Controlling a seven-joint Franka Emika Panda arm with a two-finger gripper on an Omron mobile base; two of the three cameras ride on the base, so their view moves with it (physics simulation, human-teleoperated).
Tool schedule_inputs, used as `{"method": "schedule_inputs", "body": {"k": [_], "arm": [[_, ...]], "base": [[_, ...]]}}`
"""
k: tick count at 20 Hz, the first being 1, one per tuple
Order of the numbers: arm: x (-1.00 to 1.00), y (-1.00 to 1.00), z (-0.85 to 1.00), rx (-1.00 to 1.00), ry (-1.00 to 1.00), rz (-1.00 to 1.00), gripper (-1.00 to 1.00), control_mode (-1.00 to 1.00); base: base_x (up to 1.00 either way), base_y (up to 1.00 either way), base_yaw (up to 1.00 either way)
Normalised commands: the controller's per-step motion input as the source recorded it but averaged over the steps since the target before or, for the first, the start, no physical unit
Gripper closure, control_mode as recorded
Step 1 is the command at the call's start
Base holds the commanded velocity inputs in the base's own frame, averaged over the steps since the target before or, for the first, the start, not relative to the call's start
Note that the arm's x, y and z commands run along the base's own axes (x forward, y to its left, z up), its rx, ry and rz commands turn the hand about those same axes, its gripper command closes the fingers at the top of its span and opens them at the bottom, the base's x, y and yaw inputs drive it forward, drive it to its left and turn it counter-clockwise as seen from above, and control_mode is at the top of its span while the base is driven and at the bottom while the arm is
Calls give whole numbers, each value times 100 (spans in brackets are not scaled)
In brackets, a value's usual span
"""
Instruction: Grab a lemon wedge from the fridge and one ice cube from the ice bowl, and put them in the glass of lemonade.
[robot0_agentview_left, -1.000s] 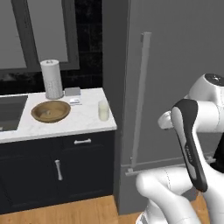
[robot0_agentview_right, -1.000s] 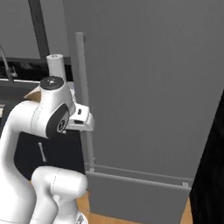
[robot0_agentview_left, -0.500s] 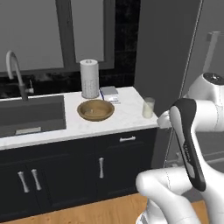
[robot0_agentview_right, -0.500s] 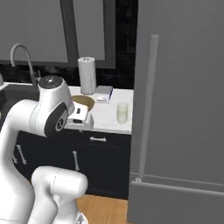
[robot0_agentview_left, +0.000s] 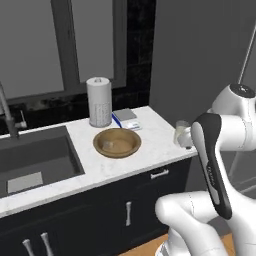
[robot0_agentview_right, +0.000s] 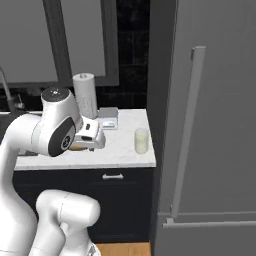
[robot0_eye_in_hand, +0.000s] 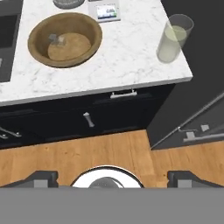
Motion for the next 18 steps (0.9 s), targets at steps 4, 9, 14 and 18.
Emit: {"method": "schedule_inputs", "body": {"k": [4, 9, 14, 18], "arm": [[0, 0, 0, 0, 0, 0, -100, 100], [0, 0, 0, 0, 0, 0, -100, 100], [0, 0, 0, 0, 0, 0, -100, 100], [28, 70, -24, -2, -2, -15, -100, -100]], "base": [[72, 47, -36], [67, 44, -32], [55, 57, -26], [0, 0, 0]]}}
